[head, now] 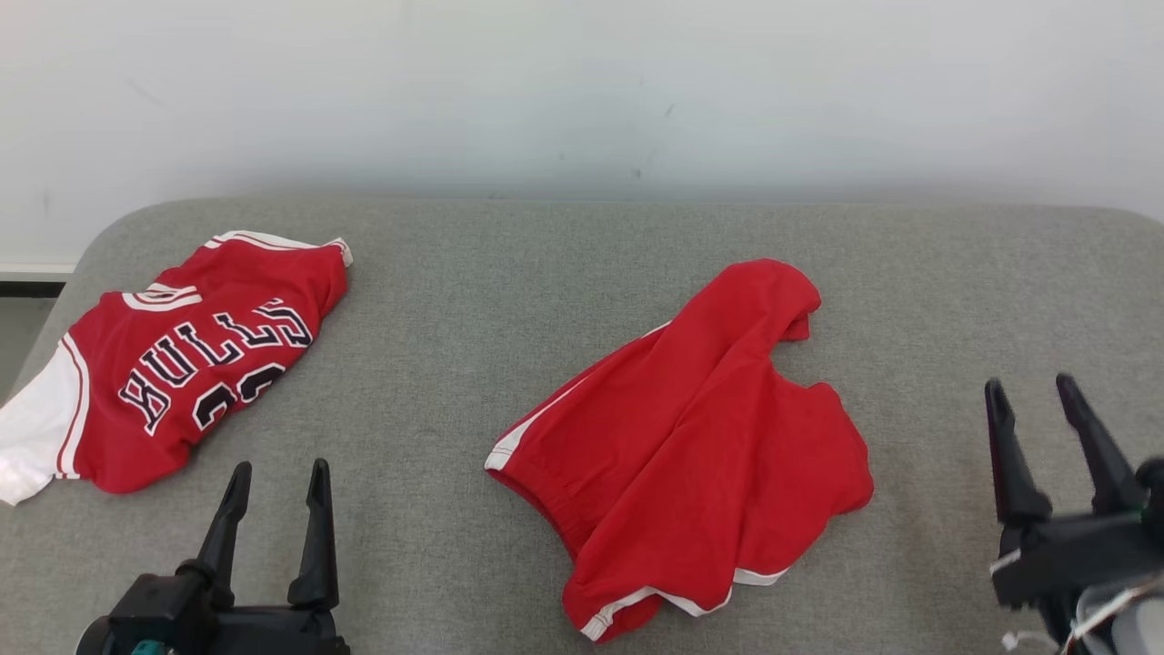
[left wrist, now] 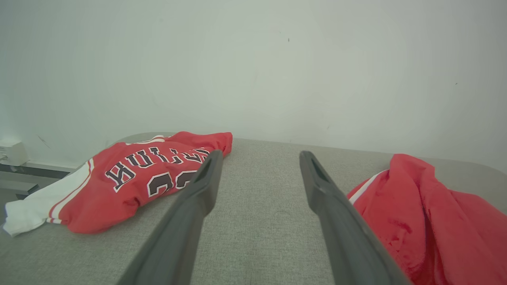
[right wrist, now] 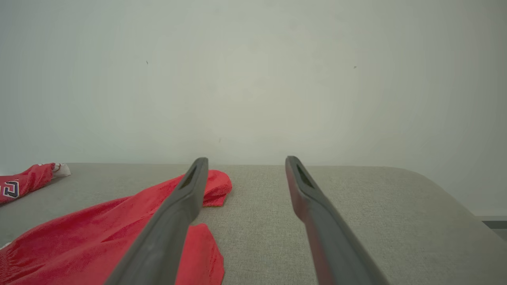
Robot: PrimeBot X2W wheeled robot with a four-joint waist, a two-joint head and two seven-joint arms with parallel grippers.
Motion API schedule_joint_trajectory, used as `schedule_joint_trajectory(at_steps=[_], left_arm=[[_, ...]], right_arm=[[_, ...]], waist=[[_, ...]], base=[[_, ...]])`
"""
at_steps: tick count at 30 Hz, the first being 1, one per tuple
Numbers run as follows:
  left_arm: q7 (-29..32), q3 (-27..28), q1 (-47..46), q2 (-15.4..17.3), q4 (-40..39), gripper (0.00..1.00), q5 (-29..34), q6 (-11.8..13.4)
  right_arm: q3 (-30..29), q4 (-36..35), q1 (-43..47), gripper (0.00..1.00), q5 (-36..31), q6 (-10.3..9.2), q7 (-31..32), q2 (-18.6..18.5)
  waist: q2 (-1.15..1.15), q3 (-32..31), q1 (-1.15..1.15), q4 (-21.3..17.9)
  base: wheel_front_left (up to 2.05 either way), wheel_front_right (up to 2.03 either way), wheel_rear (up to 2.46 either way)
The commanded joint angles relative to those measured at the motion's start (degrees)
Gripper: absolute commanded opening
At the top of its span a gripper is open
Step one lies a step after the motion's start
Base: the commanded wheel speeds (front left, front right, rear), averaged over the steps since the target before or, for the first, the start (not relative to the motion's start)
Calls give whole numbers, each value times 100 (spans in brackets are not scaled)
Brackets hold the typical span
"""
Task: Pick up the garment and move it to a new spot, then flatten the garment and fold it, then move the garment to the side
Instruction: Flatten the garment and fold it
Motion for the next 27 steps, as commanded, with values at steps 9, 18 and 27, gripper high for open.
schedule_joint_trajectory(at_steps=[9, 18, 27], left_arm=[[-4, -22, 228, 4, -123, 100, 9, 59], [-4, -127, 129, 3, -121, 100, 32, 55], [-4, -315, -89, 3, -46, 100, -58, 55]], right_arm=[[-292, -845, 1313, 100, -292, -13, -1, 487], [-25, -356, 928, 100, -254, -14, -1, 328], [546, 1189, -186, 100, -85, -14, 19, 67]], waist=[[0, -98, 1, -42], [0, -45, 1, 75], [0, 226, 1, 405]], base=[[0, 0, 0], [0, 0, 0], [0, 0, 0]])
